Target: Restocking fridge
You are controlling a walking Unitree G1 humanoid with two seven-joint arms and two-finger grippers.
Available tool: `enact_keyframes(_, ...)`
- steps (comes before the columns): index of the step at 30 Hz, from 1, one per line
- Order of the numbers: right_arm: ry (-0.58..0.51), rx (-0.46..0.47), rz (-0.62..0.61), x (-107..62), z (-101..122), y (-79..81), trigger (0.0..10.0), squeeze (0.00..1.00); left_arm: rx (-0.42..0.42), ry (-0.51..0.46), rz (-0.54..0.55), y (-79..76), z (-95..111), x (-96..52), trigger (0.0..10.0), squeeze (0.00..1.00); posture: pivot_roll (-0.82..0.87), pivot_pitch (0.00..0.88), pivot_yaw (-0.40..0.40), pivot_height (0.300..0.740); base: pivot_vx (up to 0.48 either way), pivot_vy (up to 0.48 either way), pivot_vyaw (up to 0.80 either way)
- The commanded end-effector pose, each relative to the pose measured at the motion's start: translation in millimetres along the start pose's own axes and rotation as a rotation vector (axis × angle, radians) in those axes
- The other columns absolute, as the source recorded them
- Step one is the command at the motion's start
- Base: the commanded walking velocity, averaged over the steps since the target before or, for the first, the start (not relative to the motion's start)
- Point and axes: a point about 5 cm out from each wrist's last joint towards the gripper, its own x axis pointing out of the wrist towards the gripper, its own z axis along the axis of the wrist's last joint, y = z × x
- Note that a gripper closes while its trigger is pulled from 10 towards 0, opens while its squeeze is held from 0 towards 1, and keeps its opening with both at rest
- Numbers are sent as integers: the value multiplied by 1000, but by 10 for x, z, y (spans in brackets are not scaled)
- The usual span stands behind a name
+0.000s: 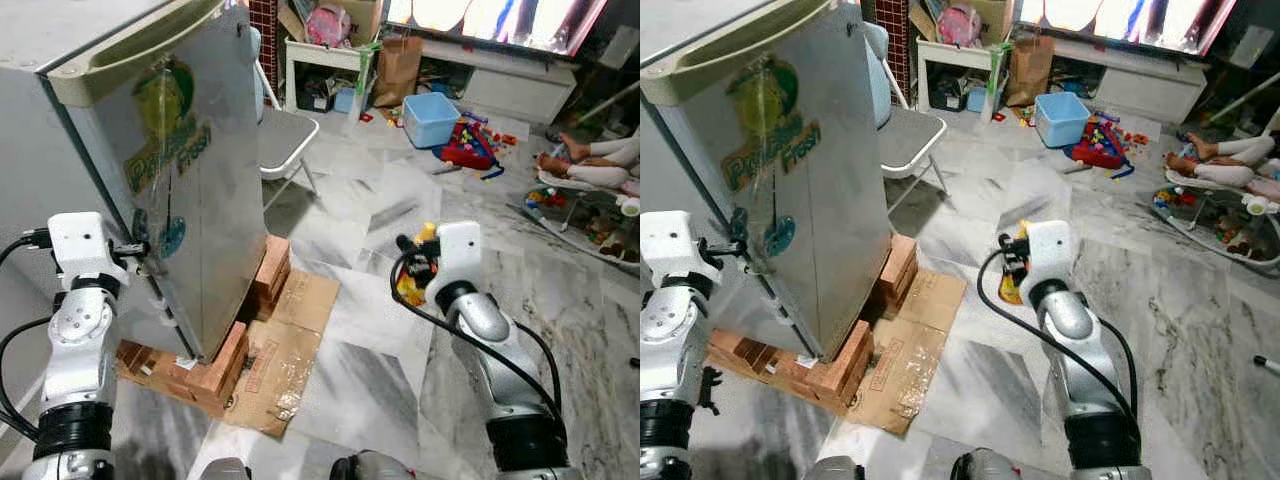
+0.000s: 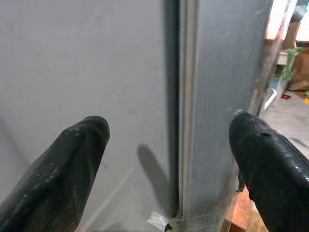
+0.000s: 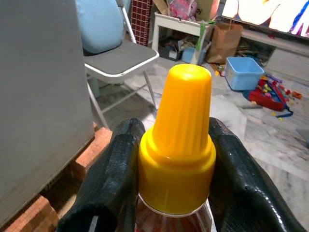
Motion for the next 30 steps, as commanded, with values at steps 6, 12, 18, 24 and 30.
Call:
enact_keyframes(6, -24, -38, 64, -174, 145, -95, 10000, 0, -31, -41, 84, 34, 185, 246, 10000, 0, 24, 0, -75, 716, 0, 0, 0)
enact_keyframes(12, 4, -45, 84, -245, 98, -226, 10000, 0, -22, -53, -98, -384, 220, 310, 10000, 0, 16, 0, -75, 716, 0, 0, 0)
enact_keyframes(18, 5, -19, 169, -233, 127, -96, 10000, 0, -37, -1, -355, -854, 115, 228, 10000, 0, 16, 0, -79, 716, 0, 0, 0)
enact_keyframes(24, 19, -25, 196, -257, 84, -69, 10000, 0, -11, 30, -641, -1213, 38, 34, 10000, 0, 22, 0, -83, 716, 0, 0, 0)
enact_keyframes(30, 41, -3, 175, -285, 25, -98, 10000, 0, -59, 23, -801, -1398, 32, -166, 10000, 0, 21, 0, -79, 716, 0, 0, 0)
